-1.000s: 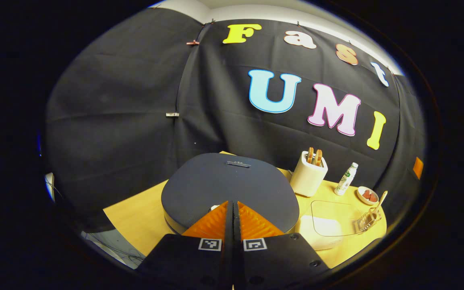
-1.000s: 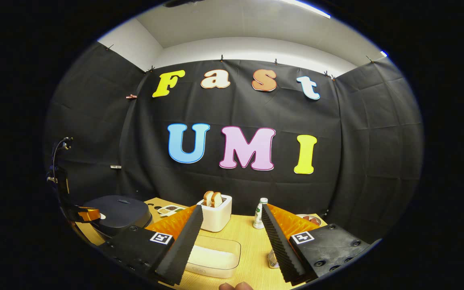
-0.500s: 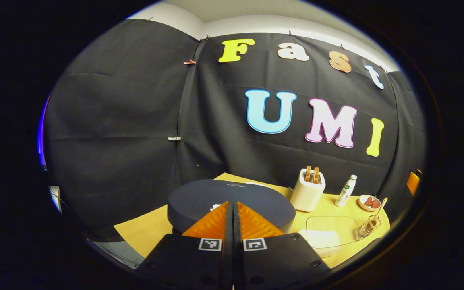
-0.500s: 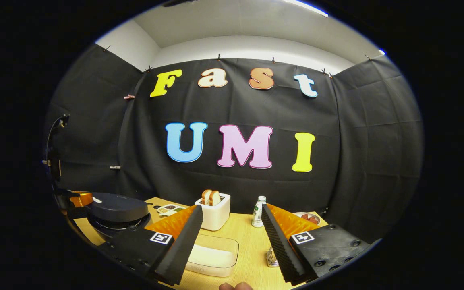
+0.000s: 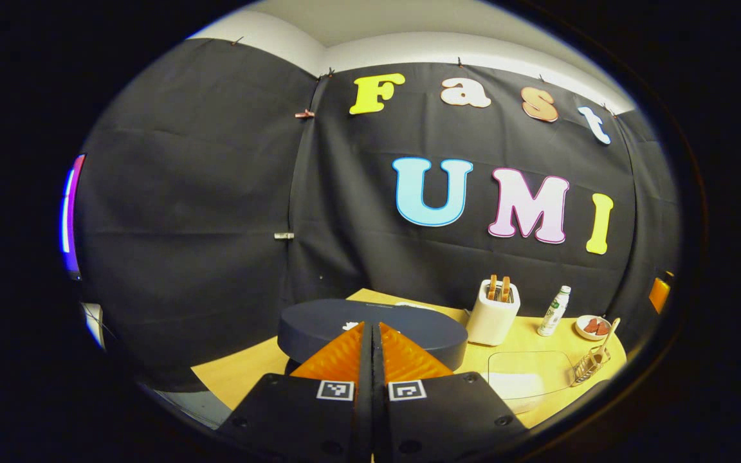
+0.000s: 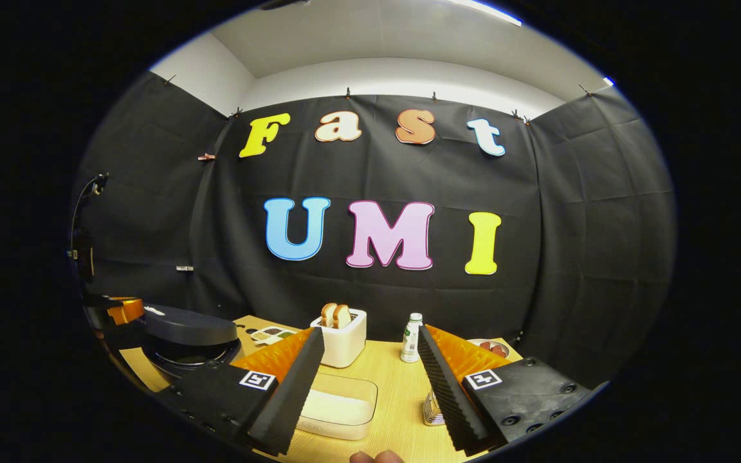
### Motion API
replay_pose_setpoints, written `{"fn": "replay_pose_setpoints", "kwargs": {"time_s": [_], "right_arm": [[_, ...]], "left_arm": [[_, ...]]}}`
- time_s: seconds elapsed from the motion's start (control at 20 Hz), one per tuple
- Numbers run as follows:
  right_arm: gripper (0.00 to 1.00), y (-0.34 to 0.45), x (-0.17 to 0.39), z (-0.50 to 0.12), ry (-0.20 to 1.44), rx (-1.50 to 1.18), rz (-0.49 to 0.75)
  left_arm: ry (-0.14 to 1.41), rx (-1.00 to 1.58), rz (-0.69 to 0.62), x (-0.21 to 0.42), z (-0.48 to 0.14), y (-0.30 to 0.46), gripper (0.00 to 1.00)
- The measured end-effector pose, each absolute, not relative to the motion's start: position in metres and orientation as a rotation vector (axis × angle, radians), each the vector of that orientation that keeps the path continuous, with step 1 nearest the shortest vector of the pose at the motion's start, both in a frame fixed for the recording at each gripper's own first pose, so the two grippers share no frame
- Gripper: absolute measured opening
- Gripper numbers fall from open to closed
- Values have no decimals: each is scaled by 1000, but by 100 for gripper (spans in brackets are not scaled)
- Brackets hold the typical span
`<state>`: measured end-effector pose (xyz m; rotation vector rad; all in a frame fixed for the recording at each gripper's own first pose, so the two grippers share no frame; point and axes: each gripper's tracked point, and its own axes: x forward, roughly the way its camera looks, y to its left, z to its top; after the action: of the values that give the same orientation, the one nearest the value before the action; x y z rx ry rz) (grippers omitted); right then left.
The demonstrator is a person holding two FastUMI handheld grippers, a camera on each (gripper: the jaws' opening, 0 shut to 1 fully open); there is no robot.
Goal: Close the left gripper, press the button to open the rice cooker; take a wooden spoon from the chopstick holder with the right hand, scoop a spoonful of rice and pour it into the rice cooker, then put the wooden spoon back into the chopstick holder.
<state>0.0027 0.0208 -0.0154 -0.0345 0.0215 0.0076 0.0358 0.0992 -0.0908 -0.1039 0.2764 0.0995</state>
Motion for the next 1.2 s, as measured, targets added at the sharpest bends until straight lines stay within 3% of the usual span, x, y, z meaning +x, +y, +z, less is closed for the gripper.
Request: {"fn": "replay_pose_setpoints", "kwargs": {"time_s": [0.55,0.65,0.7,0.8,0.9,1.2], "right_arm": [[91,-23,18,-31,40,-26,-72],[91,-38,27,-41,56,-27,-98],[91,-45,31,-47,65,-34,-111],[91,-60,41,-56,80,-41,-132],[91,-71,52,-66,96,-31,-133],[91,-110,88,-101,152,-17,-157]], "left_arm": [[284,-106,136,34,-91,104,8],[284,-104,149,34,-89,106,14],[295,-98,167,35,-88,108,24],[306,-84,177,36,-88,108,23],[310,-76,183,34,-87,107,37],[334,-67,201,33,-89,104,42]]}}
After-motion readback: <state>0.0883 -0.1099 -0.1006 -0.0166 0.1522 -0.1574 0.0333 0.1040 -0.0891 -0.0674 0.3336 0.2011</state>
